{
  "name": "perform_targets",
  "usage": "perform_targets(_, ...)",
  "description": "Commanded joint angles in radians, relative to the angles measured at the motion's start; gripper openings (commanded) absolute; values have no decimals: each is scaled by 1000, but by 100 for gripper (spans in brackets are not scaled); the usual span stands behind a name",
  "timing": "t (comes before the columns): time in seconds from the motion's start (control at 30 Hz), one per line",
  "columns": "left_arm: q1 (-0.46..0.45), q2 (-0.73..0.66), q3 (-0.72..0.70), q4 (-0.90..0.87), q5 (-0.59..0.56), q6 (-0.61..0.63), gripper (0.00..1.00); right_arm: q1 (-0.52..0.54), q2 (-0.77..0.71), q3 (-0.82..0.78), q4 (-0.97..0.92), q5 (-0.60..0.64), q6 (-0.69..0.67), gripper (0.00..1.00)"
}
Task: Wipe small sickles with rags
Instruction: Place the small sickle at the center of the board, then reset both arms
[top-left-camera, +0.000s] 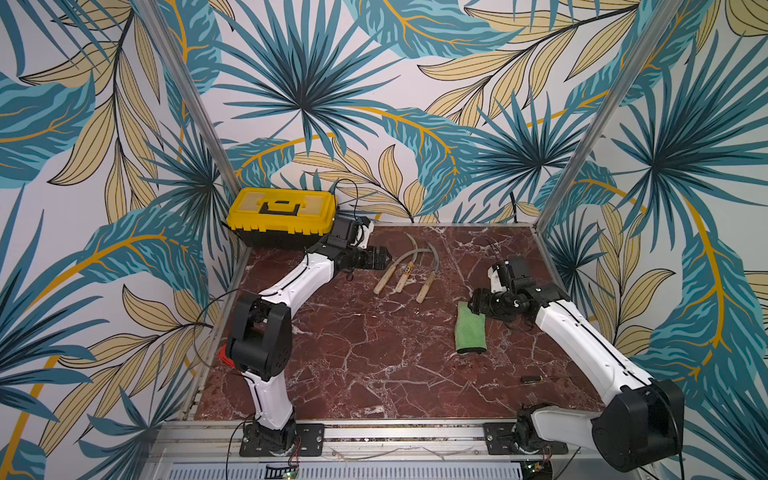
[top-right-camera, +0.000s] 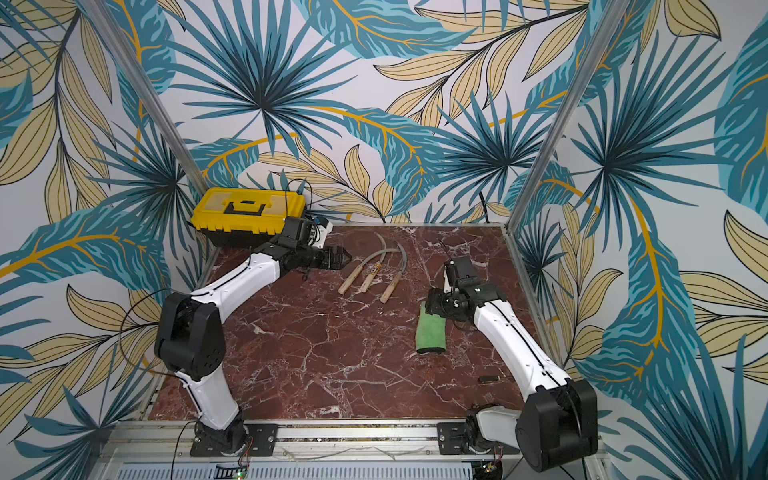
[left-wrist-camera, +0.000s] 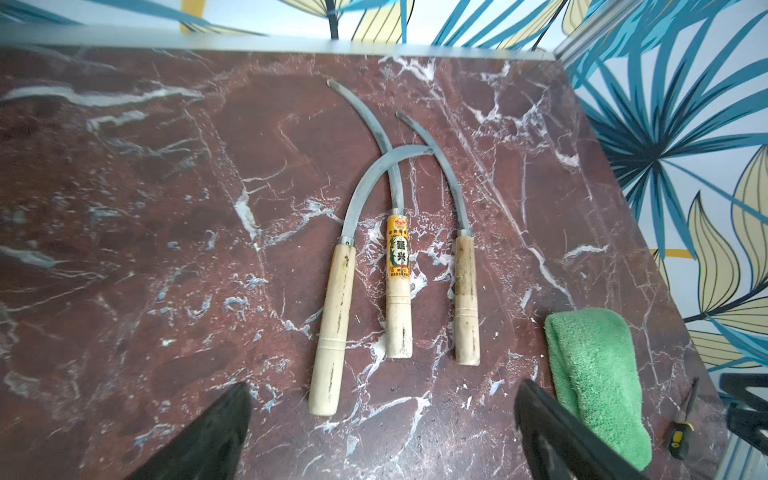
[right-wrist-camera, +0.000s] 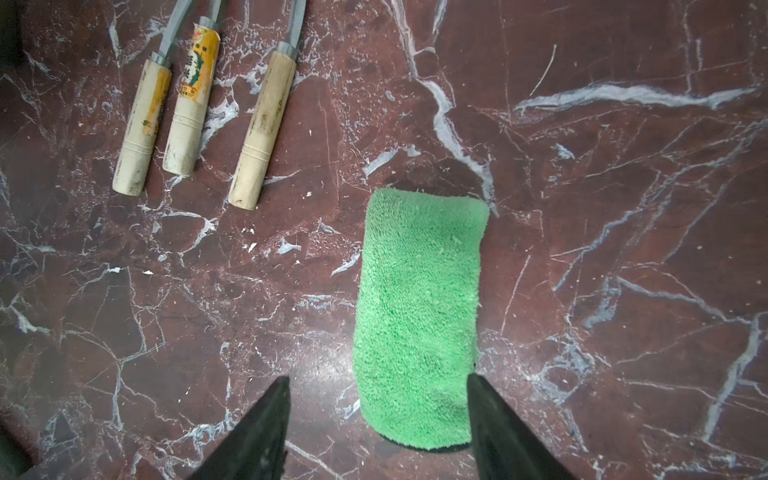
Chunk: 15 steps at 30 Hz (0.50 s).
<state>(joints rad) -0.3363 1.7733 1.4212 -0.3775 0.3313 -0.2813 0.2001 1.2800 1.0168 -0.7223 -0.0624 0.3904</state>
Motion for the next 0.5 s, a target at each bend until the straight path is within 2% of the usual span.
perform_targets(0.0, 18, -99, -125, 91, -66, -11, 100, 2, -16, -40, 58, 51, -12, 71)
perform_targets(0.07, 26, -166, -208, 138, -124, -3, 100, 1, -28, -64, 91, 85, -12, 76)
perform_targets(0.1, 32, -200, -256, 157, -166, -1, 99, 1, -38, -78, 113, 103, -17, 86)
perform_targets(0.17, 50, -263, -341, 195, -233, 1, 100, 0, -62, -101, 152, 149, -23, 93)
perform_targets(0.33, 100, -390, -509, 281, -399, 22, 100, -1, -136, -158, 253, 306, -35, 97)
perform_targets(0.47, 142, -422, -557, 291, -555, 70, 100, -1, -171, -190, 317, 397, -44, 97)
